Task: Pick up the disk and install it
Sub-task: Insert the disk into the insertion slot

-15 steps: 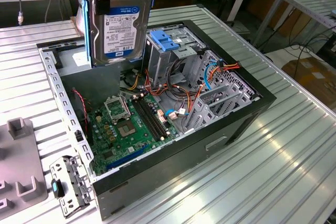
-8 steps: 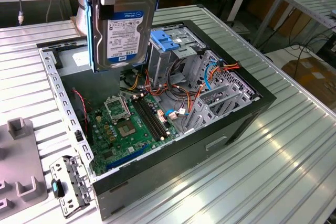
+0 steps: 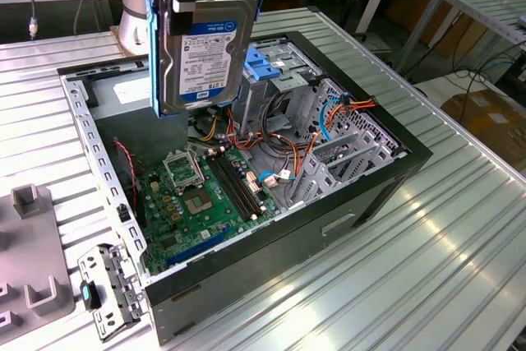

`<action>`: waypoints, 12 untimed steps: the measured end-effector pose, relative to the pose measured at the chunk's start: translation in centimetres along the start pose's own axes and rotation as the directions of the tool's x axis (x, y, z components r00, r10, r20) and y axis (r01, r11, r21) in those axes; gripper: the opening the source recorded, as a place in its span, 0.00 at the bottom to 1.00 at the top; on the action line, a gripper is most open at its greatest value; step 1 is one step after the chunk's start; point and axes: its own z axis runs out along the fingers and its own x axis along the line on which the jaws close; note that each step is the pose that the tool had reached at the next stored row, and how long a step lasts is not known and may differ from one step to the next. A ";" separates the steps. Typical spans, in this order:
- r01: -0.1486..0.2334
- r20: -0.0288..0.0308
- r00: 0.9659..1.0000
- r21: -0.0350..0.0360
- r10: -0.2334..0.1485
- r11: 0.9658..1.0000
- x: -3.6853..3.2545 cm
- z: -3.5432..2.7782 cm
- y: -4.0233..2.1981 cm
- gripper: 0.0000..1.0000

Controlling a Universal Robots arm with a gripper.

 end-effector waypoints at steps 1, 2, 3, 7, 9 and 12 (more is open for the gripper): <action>0.000 0.000 1.000 0.000 0.000 1.000 0.00 0.01 -0.19 0.37; 0.000 0.000 1.000 0.000 0.000 1.000 -0.01 0.02 -0.44 0.37; 0.000 0.000 1.000 0.000 0.000 1.000 -0.02 0.03 -0.56 0.37; 0.000 0.000 1.000 0.000 0.000 1.000 -0.02 0.03 -0.61 0.37; 0.000 0.000 1.000 0.000 0.000 1.000 -0.02 0.03 -0.61 0.37; 0.000 0.000 1.000 0.000 0.000 1.000 -0.02 0.04 -0.62 0.37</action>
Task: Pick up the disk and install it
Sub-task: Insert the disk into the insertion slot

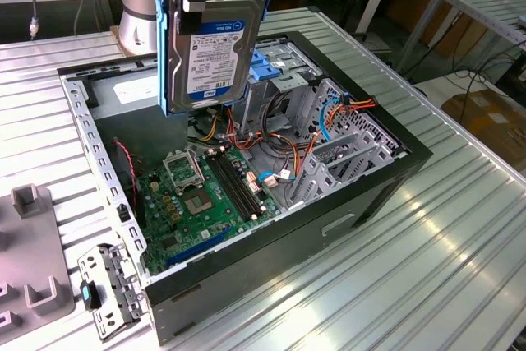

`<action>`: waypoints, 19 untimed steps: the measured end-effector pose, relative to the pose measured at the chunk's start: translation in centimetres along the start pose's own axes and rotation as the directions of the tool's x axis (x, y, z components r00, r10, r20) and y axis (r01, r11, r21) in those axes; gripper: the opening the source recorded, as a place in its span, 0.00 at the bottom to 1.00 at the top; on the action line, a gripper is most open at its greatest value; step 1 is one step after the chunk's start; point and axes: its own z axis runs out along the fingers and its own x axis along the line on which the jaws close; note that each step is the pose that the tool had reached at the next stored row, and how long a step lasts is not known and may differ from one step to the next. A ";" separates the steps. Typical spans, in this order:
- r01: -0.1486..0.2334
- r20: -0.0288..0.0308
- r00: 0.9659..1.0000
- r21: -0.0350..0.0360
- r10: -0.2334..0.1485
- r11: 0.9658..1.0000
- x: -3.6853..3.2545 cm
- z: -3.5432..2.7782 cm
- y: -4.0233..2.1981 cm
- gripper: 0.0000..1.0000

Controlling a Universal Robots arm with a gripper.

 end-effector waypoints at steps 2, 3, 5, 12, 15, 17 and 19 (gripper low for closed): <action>0.000 0.000 1.000 0.000 0.000 1.000 0.00 0.00 -0.01 0.37; 0.000 0.000 1.000 0.000 0.000 1.000 0.00 0.01 -0.02 0.37; 0.000 0.000 1.000 0.000 0.000 1.000 0.08 0.01 -0.04 0.37; 0.000 -0.001 1.000 0.000 0.000 1.000 2.48 0.06 -0.20 0.37; 0.000 -0.002 1.000 0.000 0.000 1.000 3.69 0.10 -0.30 0.37; 0.000 -0.002 1.000 0.000 0.000 1.000 4.29 0.13 -0.38 0.37; 0.000 -0.003 1.000 0.000 0.000 1.000 4.98 0.19 -0.70 0.37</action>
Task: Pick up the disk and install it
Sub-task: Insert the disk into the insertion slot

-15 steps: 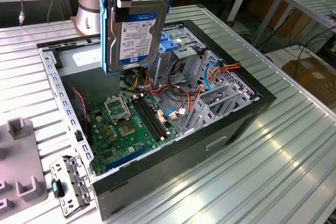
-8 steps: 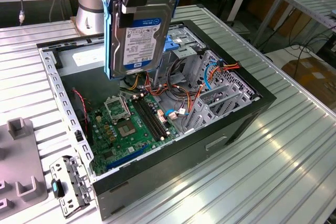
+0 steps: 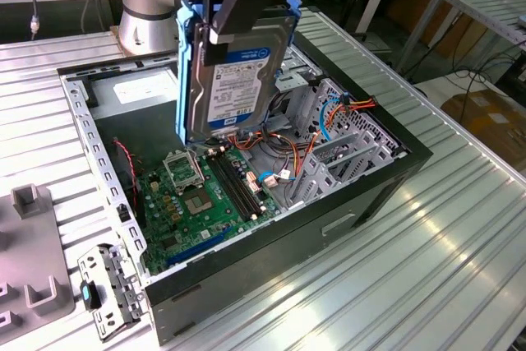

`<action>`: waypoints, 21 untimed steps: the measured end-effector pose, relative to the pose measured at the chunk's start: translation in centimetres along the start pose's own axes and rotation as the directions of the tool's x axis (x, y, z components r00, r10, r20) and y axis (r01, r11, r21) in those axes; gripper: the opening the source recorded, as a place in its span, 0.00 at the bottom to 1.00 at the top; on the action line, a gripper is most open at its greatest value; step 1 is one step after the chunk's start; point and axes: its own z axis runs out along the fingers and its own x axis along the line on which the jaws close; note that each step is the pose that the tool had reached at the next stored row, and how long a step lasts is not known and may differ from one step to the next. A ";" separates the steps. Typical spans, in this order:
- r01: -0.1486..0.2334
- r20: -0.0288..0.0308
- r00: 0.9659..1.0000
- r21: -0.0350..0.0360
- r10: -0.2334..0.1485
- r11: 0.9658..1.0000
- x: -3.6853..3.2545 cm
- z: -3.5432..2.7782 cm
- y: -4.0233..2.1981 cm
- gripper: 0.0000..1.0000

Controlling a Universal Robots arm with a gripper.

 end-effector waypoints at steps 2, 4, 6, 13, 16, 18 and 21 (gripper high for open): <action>0.000 0.000 1.000 0.000 0.000 1.000 0.26 0.04 -0.39 0.37; 0.000 -0.001 1.000 0.000 0.000 1.000 0.47 0.12 -1.32 0.37; 0.000 -0.001 1.000 0.000 0.000 1.000 0.49 0.15 -1.97 0.37; 0.000 -0.002 1.000 0.000 0.000 1.000 0.45 0.24 -4.80 0.37; 0.000 -0.002 1.000 0.000 0.000 1.000 0.47 0.27 -5.52 0.37; 0.000 -0.002 1.000 0.000 0.000 1.000 0.81 0.30 -5.74 0.37; 0.000 -0.002 1.000 0.000 0.000 1.000 1.74 0.37 -5.89 0.37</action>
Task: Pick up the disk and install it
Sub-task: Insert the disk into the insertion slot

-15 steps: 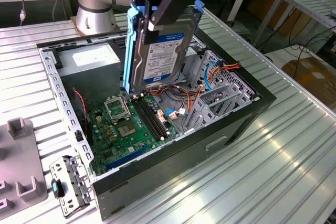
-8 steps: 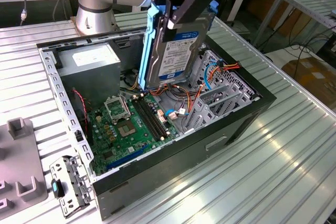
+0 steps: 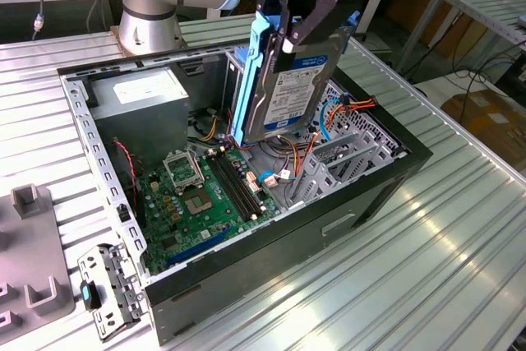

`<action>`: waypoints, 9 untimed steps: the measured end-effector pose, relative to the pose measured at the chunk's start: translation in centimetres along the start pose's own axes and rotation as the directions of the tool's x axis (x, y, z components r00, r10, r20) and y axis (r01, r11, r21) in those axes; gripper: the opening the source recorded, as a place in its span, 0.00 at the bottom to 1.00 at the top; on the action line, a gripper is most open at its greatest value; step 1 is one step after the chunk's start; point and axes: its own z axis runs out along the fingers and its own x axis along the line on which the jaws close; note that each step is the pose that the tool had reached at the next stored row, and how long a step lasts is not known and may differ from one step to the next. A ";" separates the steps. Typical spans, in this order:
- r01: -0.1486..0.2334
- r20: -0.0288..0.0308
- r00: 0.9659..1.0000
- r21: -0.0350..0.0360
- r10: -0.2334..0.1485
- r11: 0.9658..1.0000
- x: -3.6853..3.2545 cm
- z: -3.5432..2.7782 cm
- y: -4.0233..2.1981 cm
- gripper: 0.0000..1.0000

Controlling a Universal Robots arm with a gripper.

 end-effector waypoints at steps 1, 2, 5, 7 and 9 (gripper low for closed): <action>0.000 0.000 1.000 0.000 0.000 1.000 0.42 0.01 -0.09 0.37; 0.000 0.000 1.000 0.000 0.000 1.000 0.77 0.03 -0.35 0.37; 0.000 0.000 1.000 -0.001 0.000 1.000 0.91 0.05 -1.48 0.37; 0.000 0.000 1.000 -0.001 0.000 1.000 0.91 0.08 -2.30 0.37; 0.000 0.000 1.000 -0.001 0.000 1.000 0.87 0.10 -2.82 0.37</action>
